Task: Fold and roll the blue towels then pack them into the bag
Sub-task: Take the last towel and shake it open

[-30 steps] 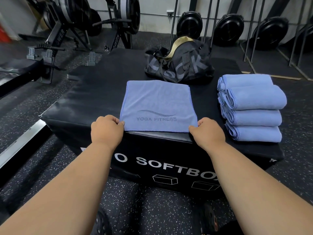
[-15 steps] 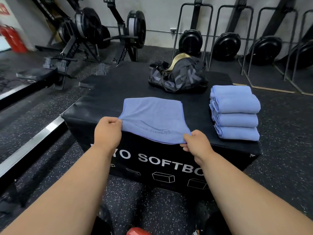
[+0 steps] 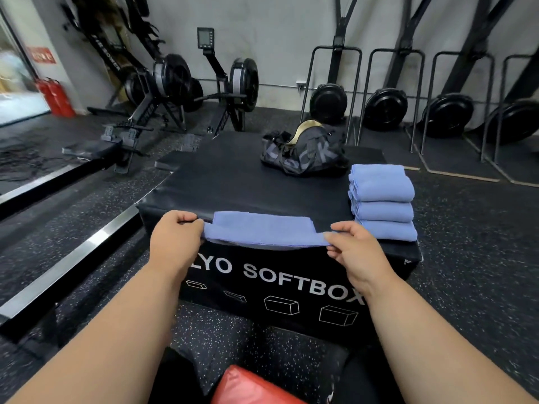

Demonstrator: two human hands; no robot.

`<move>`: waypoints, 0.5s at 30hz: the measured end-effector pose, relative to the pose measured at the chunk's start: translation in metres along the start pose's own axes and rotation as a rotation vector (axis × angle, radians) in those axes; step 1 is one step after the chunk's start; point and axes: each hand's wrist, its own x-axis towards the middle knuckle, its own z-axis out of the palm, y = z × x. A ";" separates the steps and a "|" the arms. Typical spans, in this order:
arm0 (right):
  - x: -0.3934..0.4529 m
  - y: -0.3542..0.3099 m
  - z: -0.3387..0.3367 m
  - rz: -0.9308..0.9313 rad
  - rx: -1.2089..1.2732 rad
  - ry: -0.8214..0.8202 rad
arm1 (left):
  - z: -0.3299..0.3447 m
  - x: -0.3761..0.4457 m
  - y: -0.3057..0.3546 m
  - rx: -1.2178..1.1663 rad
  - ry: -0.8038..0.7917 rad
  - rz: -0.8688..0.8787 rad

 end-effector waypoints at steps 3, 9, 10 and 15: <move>-0.019 -0.029 0.004 -0.096 -0.035 -0.033 | -0.016 -0.012 0.016 0.063 0.013 0.053; -0.064 -0.055 0.024 -0.149 -0.060 -0.227 | -0.034 -0.049 0.049 -0.037 -0.119 0.126; -0.071 -0.056 0.027 -0.154 -0.068 -0.255 | -0.035 -0.057 0.054 -0.052 -0.167 0.120; -0.101 -0.049 0.046 -0.066 -0.024 -0.368 | -0.033 -0.110 0.068 -0.262 -0.405 -0.024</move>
